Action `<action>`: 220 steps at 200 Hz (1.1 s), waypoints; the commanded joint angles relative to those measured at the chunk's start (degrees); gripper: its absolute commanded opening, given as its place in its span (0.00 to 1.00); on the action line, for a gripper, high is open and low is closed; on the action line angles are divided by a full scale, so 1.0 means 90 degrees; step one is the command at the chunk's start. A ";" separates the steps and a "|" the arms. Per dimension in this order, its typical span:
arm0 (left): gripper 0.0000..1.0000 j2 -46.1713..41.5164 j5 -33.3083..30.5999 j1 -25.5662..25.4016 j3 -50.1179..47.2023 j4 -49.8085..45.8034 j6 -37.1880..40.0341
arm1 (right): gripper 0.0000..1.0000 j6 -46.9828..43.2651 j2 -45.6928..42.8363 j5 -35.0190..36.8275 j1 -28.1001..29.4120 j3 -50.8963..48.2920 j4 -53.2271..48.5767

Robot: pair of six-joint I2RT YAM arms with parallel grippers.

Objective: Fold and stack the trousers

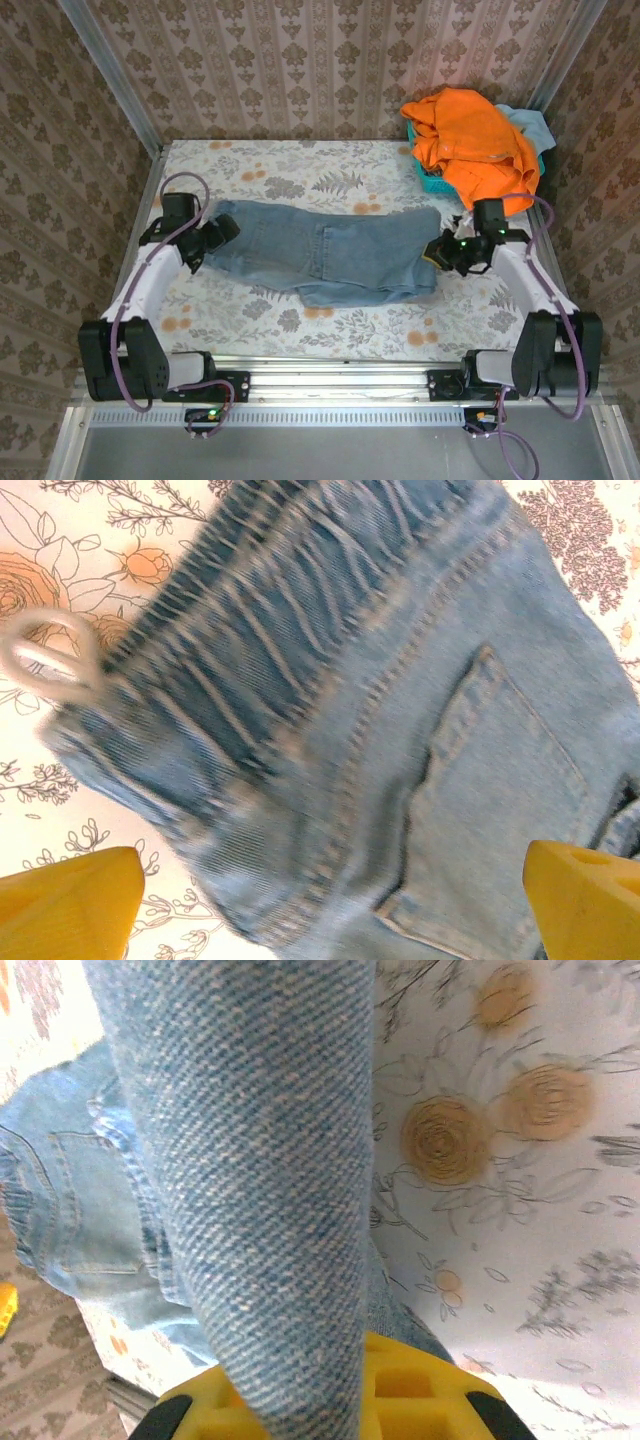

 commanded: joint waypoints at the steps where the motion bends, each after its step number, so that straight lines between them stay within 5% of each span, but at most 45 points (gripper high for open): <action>1: 0.98 0.0062 -0.0157 -0.0007 0.0341 -0.0166 0.0143 | 0.00 -0.0122 -0.0386 -0.0032 -0.0272 0.0228 -0.0345; 27: 0.98 0.0361 -0.0387 -0.0012 0.0624 -0.0303 0.0336 | 0.00 0.0083 -0.0371 -0.0448 0.0120 0.0517 -0.0181; 87: 0.99 0.1625 -0.0941 0.0136 0.1207 -0.0197 0.0588 | 0.00 0.1333 0.0500 0.0235 0.2500 0.2354 0.0132; 120: 1.00 0.2191 -0.0411 0.0580 0.1470 -0.0015 0.0603 | 0.00 0.1433 0.1758 0.0660 0.3646 0.3822 0.0117; 159: 0.97 0.2548 0.0656 0.0670 0.1477 0.0417 0.0632 | 0.00 0.1439 0.3074 0.0779 0.4274 0.5384 0.0032; 220: 0.94 0.2407 0.0710 0.0827 0.0604 0.1011 0.0233 | 0.00 0.1312 0.4867 0.0645 0.5009 0.7525 -0.0409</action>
